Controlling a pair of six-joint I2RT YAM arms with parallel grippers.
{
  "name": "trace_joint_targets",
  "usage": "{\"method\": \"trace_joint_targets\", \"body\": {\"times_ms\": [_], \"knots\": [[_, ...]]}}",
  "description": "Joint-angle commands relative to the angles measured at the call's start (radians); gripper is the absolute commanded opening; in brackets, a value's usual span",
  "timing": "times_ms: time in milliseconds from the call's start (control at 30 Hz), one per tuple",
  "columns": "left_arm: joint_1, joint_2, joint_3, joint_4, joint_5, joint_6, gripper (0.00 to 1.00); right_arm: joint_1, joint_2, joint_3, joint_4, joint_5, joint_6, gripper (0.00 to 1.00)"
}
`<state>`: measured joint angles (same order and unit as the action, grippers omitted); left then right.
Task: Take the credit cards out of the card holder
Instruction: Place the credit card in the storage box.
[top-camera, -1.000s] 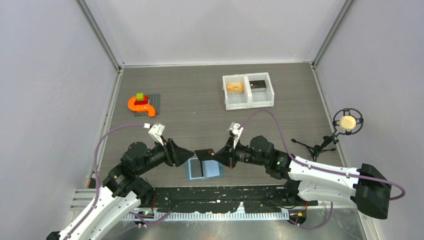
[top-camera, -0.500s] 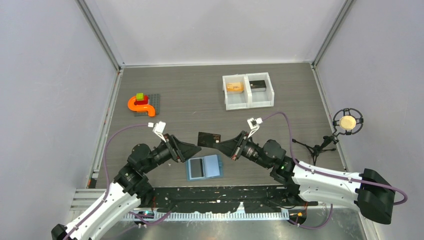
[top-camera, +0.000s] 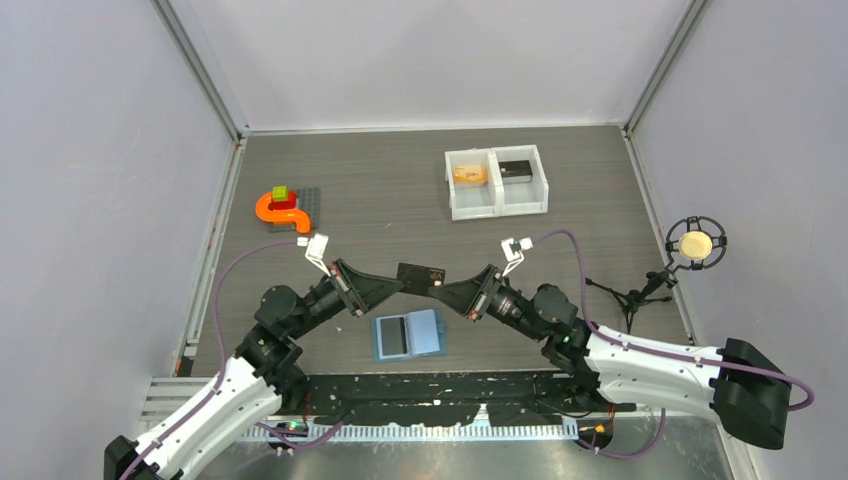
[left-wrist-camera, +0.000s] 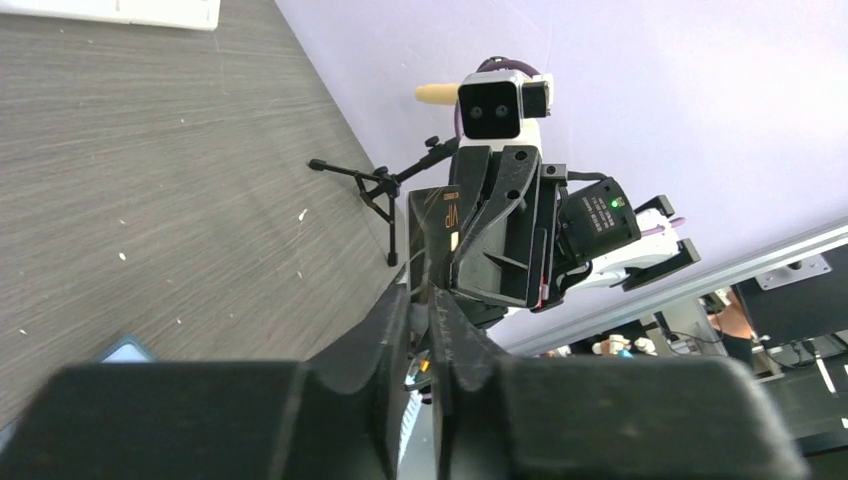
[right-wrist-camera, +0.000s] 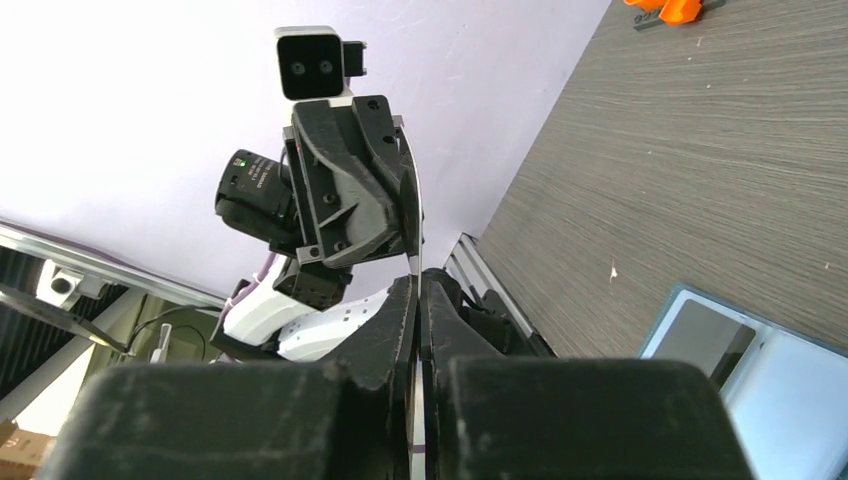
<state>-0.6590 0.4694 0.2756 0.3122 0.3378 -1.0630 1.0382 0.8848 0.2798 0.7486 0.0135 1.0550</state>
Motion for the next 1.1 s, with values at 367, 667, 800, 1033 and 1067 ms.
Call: {"method": "trace_joint_targets", "body": {"times_ms": [367, 667, 800, 1033, 1067], "knots": [[0.000, -0.096, 0.025, -0.084, 0.062, 0.078, 0.00, -0.149, -0.127, 0.088, -0.229, -0.365, -0.289, 0.56], [0.000, -0.035, 0.126, -0.362, 0.223, 0.214, 0.00, -0.219, -0.273, 0.375, -0.849, -0.361, -0.719, 0.63], [0.000, 0.033, 0.181, -0.433, 0.301, 0.262, 0.00, -0.219, -0.169, 0.523, -1.032, -0.474, -0.837, 0.59], [0.000, 0.085, 0.191, -0.402, 0.415, 0.284, 0.00, -0.219, 0.006, 0.597, -1.073, -0.710, -0.861, 0.48], [0.000, 0.083, 0.189, -0.399, 0.416, 0.288, 0.00, -0.219, 0.018, 0.598, -1.063, -0.724, -0.860, 0.48]]}}
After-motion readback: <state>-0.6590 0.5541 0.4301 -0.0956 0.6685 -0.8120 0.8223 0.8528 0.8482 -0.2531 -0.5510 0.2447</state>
